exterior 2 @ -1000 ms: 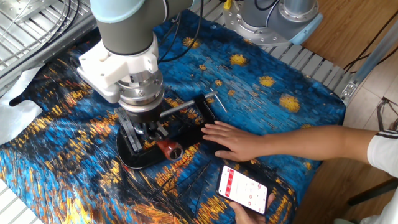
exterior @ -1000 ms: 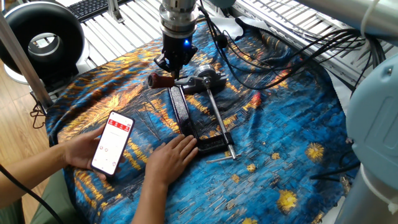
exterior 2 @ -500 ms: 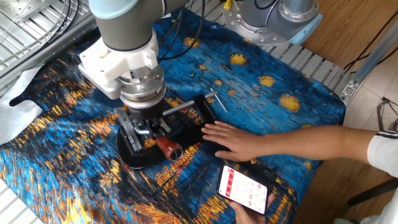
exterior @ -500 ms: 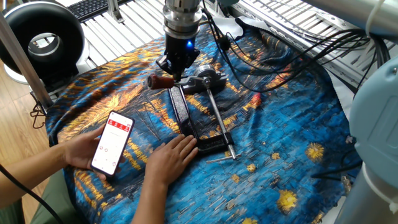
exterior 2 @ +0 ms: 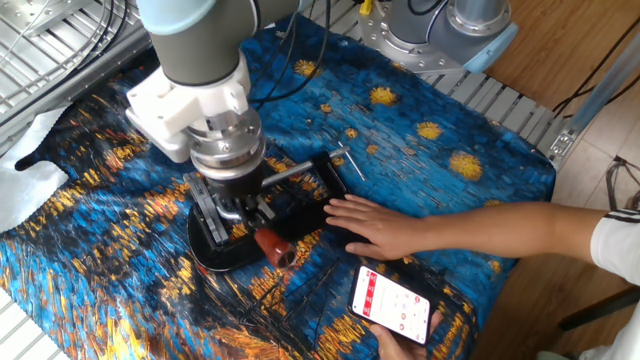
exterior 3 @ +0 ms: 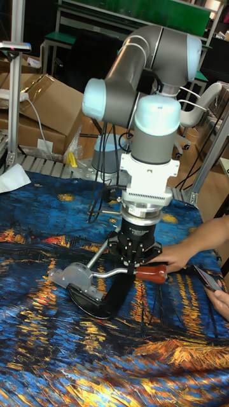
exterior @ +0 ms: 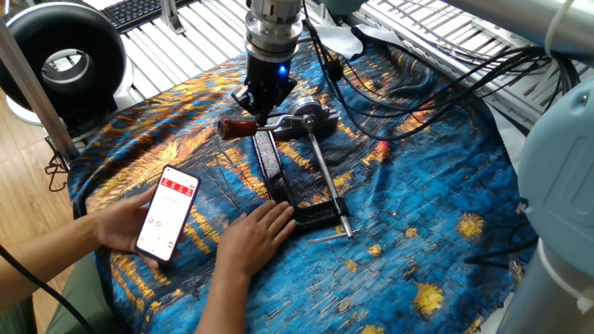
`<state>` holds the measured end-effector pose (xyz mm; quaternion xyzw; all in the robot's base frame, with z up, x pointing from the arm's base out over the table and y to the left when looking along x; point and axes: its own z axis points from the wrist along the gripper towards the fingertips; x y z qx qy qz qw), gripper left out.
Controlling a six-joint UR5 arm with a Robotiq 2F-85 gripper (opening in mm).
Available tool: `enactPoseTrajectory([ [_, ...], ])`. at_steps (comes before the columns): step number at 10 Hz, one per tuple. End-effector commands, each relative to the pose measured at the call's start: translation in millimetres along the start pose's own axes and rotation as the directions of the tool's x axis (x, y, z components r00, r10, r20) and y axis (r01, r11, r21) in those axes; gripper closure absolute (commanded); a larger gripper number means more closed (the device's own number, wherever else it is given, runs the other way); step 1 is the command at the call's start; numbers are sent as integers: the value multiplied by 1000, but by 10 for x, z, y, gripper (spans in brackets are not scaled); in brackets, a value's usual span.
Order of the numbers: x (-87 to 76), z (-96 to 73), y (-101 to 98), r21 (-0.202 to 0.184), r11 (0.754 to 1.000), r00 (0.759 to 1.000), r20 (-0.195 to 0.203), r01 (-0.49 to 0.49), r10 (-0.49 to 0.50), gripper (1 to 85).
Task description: Push down the lever
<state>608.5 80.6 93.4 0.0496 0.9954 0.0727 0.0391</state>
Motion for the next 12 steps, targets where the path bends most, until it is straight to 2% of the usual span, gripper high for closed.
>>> enactPoseTrajectory([
  [1, -67, 136, 75, -1, 1000, 1000, 24, -15, 15, 847],
  [6, -111, 288, 59, 16, 1000, 999, 33, -20, 19, 847],
  [7, -111, 295, 10, 42, 999, 999, 35, -4, 2, 847],
  [8, -111, 221, -50, 67, 998, 999, 36, 17, -19, 847],
  [9, -118, 79, -191, 134, 989, 998, 28, 57, -61, 847],
  [10, -95, -49, -161, 136, 989, 998, 16, 54, -56, 847],
  [11, -67, -126, -94, 121, 992, 999, 11, 40, -42, 847],
  [12, -26, -132, -36, 102, 995, 1000, 3, 20, -21, 847],
])
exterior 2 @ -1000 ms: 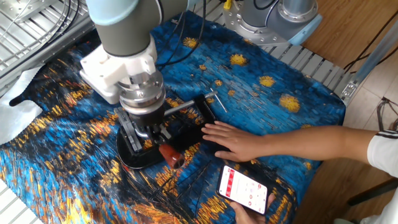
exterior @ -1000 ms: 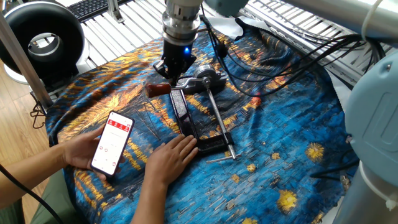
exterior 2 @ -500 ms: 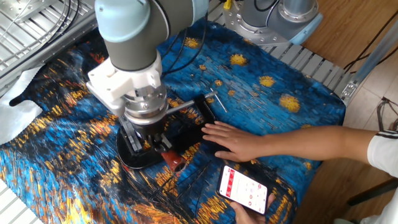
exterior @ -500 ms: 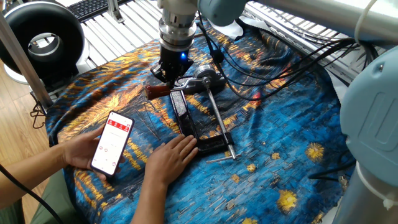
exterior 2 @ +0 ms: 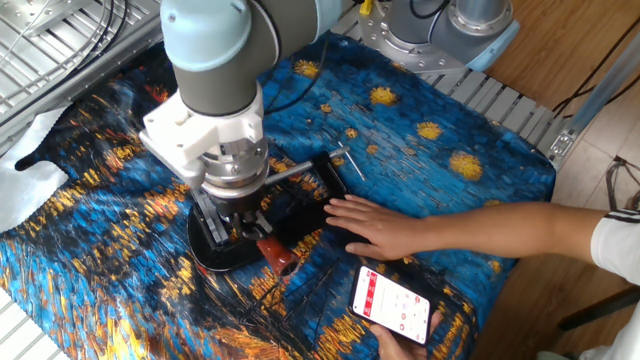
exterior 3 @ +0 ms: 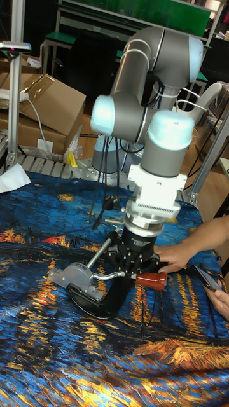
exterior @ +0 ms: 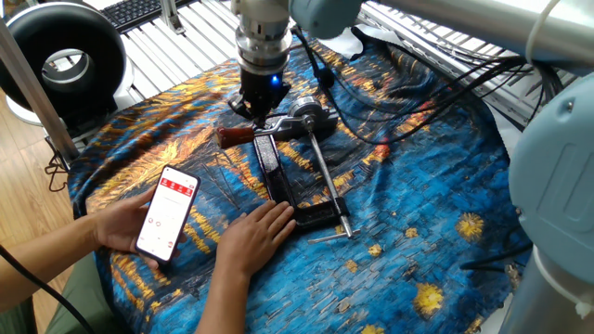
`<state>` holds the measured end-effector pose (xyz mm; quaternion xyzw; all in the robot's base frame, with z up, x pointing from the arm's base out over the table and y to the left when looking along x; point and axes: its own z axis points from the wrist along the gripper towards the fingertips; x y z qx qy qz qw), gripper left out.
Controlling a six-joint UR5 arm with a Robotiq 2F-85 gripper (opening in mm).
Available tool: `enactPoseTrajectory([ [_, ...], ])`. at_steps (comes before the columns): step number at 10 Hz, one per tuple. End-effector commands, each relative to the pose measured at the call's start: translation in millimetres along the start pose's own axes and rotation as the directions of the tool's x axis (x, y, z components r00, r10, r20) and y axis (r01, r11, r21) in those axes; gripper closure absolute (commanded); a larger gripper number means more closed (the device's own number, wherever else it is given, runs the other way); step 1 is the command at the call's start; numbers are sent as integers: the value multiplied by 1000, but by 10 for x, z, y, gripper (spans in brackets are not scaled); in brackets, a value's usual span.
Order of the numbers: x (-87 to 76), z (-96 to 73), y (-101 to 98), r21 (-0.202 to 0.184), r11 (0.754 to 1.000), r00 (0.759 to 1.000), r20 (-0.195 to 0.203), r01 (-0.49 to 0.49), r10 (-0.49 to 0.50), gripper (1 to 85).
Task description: Push down the lever
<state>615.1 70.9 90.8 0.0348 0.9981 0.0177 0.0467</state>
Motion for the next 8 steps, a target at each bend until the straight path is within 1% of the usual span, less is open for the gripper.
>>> enactPoseTrajectory([
  [1, 56, -124, 109, -29, 999, 999, -17, -30, 29, 847],
  [2, 46, -57, 153, -42, 998, 999, -9, -37, 37, 847],
  [3, 48, 12, 188, -47, 998, 999, -6, -42, 42, 847],
  [5, 64, 67, 205, -50, 998, 999, -6, -41, 41, 847],
  [6, 78, 95, 195, -51, 998, 999, -12, -32, 31, 847],
  [8, 132, 171, 189, -66, 998, 999, -31, -17, 15, 847],
])
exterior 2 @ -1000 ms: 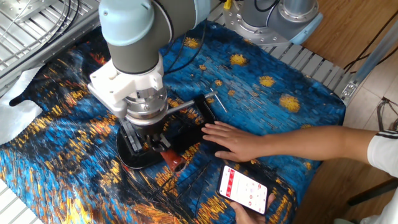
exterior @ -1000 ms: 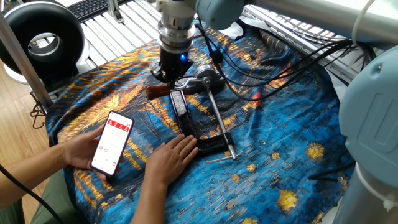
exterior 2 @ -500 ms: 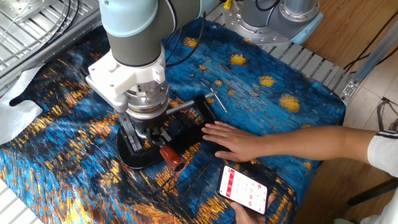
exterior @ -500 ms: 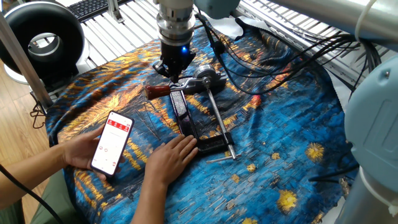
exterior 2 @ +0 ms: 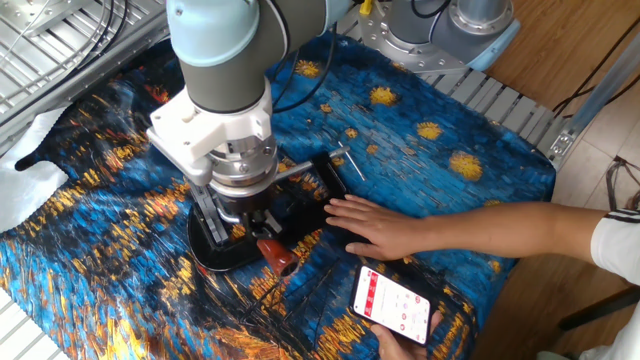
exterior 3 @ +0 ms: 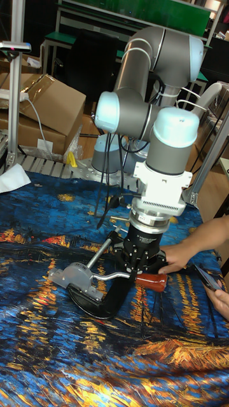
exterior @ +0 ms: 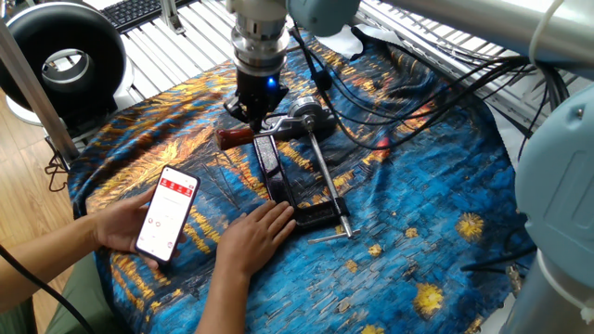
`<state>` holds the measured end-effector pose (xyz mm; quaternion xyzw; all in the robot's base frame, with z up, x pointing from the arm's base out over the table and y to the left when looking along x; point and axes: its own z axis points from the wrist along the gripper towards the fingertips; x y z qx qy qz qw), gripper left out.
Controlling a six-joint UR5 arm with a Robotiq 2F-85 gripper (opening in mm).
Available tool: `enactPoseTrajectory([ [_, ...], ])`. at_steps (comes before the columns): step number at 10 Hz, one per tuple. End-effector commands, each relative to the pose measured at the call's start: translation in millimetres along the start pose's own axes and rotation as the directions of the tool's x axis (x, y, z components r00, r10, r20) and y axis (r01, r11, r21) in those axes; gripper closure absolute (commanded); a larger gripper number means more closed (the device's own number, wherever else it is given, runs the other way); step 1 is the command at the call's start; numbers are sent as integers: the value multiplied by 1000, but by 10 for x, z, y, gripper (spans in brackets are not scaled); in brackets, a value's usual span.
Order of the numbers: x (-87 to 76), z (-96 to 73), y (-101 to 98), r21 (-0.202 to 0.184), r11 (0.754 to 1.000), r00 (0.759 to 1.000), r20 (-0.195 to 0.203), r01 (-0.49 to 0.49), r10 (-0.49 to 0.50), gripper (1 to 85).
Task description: Push down the lever
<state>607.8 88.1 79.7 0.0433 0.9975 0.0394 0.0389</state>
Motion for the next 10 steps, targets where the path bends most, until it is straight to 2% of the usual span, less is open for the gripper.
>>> enactPoseTrajectory([
  [1, 39, 99, 17, -35, 999, 1000, -15, 9, -9, 847],
  [7, -32, 337, 39, -17, 1000, 1000, 10, 7, -7, 847],
  [10, -44, 348, 27, -14, 1000, 1000, 15, 8, -7, 847],
])
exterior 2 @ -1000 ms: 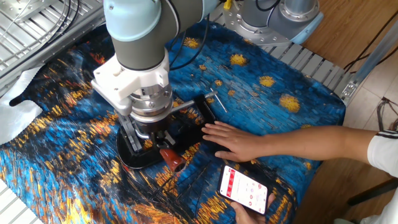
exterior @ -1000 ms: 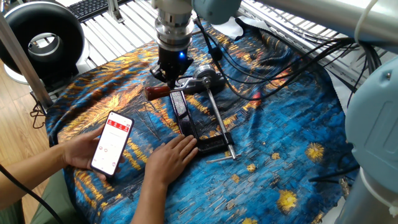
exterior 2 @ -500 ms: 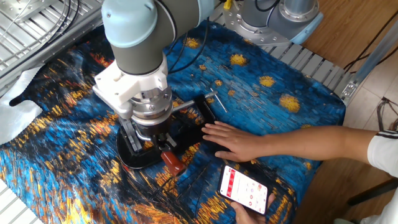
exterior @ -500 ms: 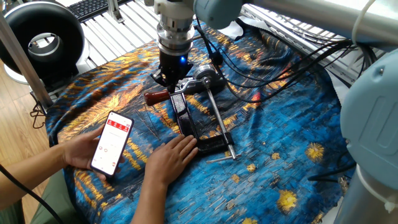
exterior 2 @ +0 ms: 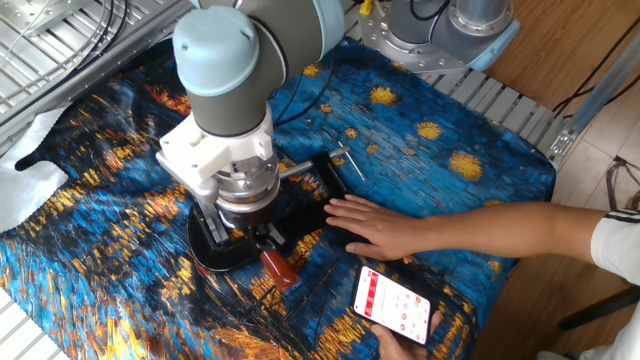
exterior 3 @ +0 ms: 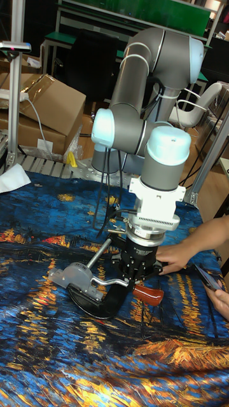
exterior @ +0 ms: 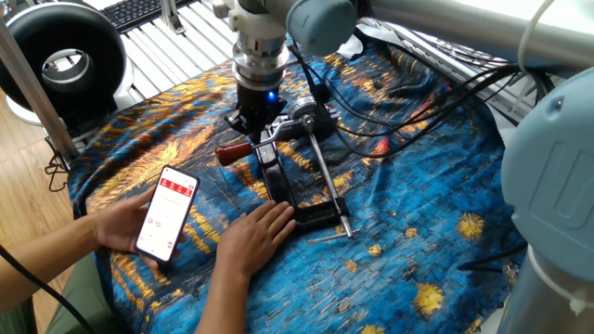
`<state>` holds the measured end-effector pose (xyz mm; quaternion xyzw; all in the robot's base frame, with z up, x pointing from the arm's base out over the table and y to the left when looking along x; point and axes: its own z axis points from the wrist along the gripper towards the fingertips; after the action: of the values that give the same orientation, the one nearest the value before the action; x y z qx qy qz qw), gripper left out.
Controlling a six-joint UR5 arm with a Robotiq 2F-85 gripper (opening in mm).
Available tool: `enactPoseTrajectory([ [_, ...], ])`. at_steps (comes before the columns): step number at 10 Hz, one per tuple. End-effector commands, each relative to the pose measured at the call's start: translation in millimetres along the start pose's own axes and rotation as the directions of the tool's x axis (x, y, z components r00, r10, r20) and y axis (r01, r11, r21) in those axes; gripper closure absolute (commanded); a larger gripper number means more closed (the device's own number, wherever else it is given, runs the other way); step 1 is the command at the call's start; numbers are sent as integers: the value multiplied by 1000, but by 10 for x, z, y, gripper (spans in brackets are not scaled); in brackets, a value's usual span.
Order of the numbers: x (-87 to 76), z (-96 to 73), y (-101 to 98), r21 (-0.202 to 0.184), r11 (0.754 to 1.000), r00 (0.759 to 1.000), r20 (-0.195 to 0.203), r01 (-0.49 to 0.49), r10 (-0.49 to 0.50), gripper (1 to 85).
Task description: Push down the lever
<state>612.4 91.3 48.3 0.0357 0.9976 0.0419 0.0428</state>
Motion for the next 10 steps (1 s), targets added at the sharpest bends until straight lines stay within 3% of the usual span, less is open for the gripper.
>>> enactPoseTrajectory([
  [1, -37, 38, 19, -8, 1000, 1000, 12, -8, 8, 847],
  [6, -63, 32, -21, 8, 1000, 1000, 21, -6, 6, 847],
  [8, -3, -199, -58, 35, 999, 1000, -21, -4, 5, 847],
  [10, 49, -438, -94, 46, 999, 999, -29, -24, 25, 847],
])
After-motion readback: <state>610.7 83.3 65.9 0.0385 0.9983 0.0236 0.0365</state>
